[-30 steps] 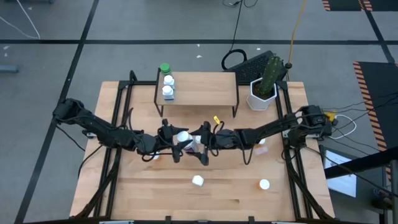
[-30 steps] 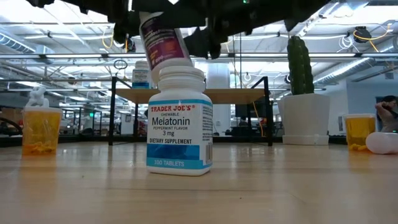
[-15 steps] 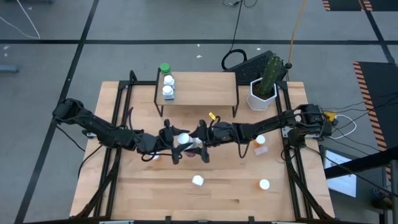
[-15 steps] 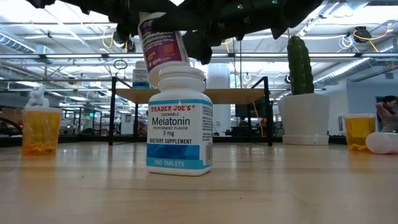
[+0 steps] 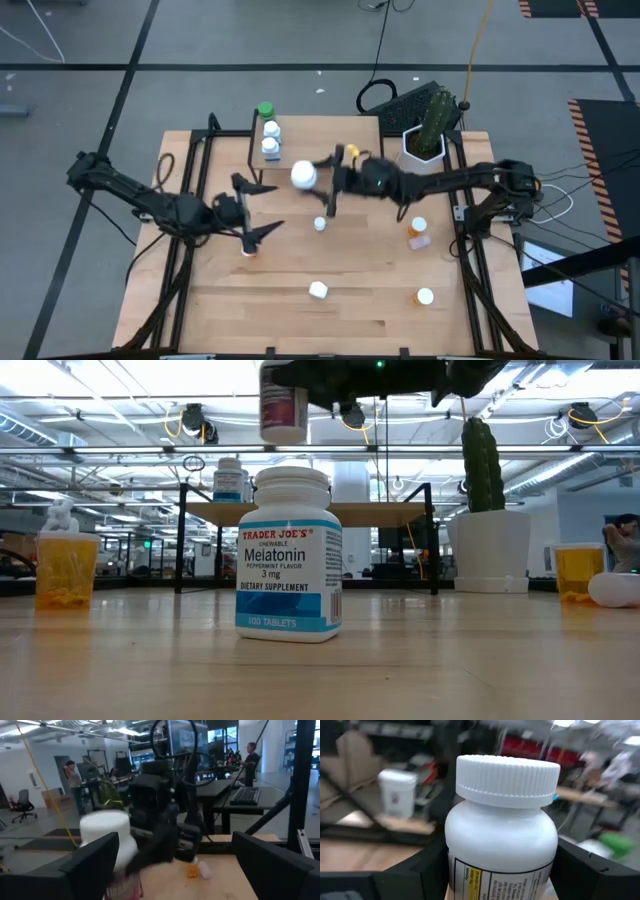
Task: Pick and place medicine bottles onto shelf by color
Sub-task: Put the bottom left white medicine bottle on the shelf, then adjust the medicine bottles on the shelf, then put the top white medicine bottle on the shelf
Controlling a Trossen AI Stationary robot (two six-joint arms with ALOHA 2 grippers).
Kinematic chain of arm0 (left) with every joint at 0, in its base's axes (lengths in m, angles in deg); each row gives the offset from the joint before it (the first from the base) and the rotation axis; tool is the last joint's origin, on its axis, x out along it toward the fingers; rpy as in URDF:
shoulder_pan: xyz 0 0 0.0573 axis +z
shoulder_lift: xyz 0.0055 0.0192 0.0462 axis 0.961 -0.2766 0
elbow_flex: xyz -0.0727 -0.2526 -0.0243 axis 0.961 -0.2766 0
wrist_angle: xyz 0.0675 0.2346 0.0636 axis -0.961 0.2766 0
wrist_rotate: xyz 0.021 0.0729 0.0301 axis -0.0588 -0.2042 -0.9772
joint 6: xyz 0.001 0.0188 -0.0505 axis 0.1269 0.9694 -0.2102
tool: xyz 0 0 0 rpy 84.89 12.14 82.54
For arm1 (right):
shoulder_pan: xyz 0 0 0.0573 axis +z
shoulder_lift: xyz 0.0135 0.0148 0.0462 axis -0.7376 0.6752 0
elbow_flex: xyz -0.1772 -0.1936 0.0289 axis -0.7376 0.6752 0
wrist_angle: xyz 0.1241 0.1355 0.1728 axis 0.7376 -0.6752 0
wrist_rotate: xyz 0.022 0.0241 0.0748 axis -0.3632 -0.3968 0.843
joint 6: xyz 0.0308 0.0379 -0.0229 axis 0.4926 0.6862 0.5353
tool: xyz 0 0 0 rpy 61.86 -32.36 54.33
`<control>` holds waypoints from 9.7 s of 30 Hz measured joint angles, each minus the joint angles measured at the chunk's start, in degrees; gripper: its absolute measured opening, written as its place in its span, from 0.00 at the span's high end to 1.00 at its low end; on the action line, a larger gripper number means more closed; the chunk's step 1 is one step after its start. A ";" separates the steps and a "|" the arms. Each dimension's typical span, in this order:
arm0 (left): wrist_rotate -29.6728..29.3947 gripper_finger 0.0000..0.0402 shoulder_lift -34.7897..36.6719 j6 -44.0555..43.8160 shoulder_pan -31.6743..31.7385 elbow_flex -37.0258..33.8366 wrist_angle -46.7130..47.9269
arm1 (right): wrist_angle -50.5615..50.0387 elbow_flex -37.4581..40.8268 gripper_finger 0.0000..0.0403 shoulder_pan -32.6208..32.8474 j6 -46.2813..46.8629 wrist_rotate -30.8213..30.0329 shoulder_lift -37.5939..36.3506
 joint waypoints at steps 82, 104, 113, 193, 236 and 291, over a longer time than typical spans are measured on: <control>-1.17 0.02 9.94 -1.89 11.69 -0.15 20.74 | -3.60 -12.96 0.28 -21.79 -0.58 22.35 15.14; -1.17 0.02 9.94 -2.03 12.07 -0.15 21.16 | -8.40 -18.18 0.37 -25.36 0.22 19.42 22.35; -1.15 0.02 9.94 -1.37 12.27 -0.15 21.15 | -6.36 -18.19 0.38 -22.16 -0.71 18.91 22.34; -1.55 0.02 10.03 -4.21 15.21 -0.15 25.81 | -37.65 -27.17 0.99 -10.90 -5.63 11.75 19.04; 0.60 0.02 4.67 -3.15 15.21 -0.11 15.41 | -9.43 9.16 0.50 4.06 7.53 6.08 15.06; -0.72 0.02 4.85 -2.87 17.25 -0.15 15.22 | -38.34 -36.07 0.60 -21.90 2.32 11.99 22.77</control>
